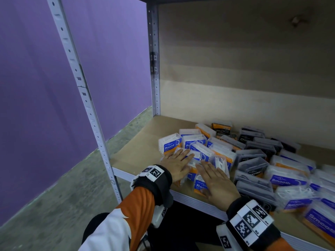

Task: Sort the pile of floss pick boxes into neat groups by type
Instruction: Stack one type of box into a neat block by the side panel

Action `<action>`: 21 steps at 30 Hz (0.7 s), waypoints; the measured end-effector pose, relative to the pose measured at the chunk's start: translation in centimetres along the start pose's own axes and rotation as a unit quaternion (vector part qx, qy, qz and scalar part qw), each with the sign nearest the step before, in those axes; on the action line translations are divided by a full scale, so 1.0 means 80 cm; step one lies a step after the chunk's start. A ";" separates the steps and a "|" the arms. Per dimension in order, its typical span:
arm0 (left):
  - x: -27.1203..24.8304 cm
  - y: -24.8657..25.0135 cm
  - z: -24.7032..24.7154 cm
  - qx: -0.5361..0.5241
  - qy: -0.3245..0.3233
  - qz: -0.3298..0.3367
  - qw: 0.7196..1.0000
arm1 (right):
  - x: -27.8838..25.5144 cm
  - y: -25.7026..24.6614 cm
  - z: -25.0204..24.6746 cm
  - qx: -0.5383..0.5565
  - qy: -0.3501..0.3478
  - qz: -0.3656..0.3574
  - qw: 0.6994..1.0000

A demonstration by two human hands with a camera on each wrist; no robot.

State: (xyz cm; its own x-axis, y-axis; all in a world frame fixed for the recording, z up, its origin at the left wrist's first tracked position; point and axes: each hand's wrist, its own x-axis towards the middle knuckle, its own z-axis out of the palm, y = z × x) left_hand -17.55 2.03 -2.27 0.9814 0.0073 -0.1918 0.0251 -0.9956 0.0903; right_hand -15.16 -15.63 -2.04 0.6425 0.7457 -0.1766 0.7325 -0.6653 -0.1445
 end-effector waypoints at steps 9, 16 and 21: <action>-0.001 0.001 0.000 -0.003 -0.002 0.002 1.000 | 0.001 0.001 0.004 -0.006 0.000 0.008 1.000; 0.000 0.000 0.000 0.000 -0.005 0.003 1.000 | 0.002 0.002 0.006 -0.008 0.001 0.008 1.000; -0.001 0.001 -0.002 0.000 -0.009 0.005 1.000 | 0.002 0.002 0.005 -0.007 -0.001 0.002 1.000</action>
State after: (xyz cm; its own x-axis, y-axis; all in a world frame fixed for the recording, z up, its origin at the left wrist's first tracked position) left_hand -17.64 1.99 -2.09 0.9780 -0.0044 -0.2085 0.0151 -0.9956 0.0921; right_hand -15.05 -15.64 -2.50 0.6446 0.7433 -0.1787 0.7333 -0.6673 -0.1307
